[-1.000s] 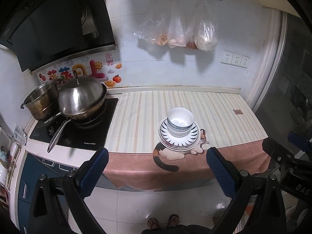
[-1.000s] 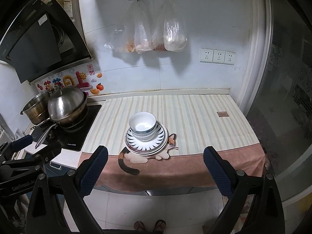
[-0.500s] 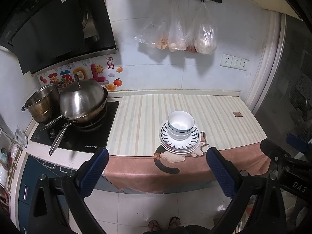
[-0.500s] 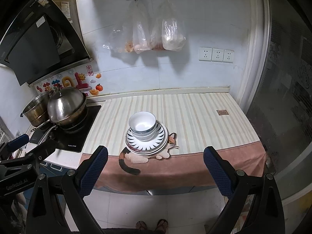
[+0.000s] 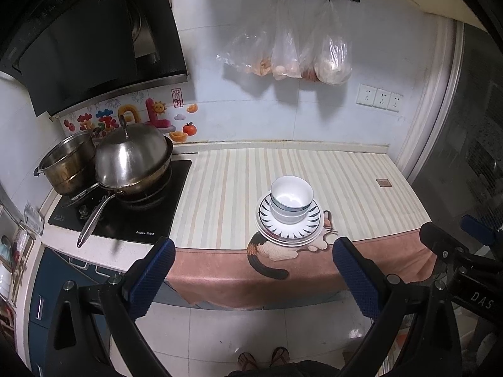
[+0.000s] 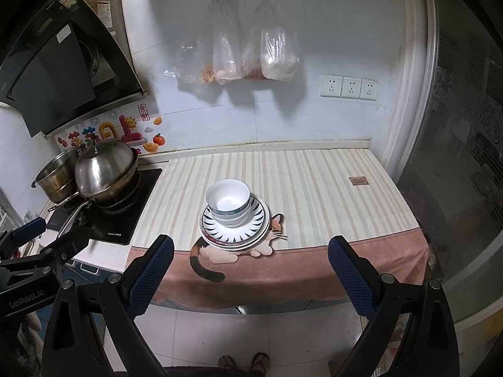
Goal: Organize plates and bowls
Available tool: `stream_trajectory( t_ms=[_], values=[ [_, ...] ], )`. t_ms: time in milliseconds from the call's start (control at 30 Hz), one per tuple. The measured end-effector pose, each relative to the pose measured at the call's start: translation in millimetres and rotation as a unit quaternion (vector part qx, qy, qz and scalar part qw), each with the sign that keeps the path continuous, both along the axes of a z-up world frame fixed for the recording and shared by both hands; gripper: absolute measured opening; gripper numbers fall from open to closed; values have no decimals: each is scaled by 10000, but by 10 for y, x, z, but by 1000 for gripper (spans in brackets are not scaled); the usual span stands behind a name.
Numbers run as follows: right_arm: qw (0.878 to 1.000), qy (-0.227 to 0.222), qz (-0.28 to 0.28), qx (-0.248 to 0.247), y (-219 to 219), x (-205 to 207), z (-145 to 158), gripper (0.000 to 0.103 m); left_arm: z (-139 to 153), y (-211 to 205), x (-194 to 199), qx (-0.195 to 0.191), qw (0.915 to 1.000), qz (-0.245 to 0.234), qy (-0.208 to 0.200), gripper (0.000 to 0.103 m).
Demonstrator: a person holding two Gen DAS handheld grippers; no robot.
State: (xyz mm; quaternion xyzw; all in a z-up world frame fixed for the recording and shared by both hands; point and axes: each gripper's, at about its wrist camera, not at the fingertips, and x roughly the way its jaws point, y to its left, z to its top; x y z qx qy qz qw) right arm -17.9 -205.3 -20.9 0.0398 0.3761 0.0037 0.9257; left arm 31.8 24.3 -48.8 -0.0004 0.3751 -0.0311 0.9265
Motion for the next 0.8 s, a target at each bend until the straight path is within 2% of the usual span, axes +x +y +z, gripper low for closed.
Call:
stream_trajectory(
  t_ms=[800],
  values=[
    [10000,43,-4,-62,25,91,-78,101,-39,-12,67,6,10000,-11,36,103]
  ],
)
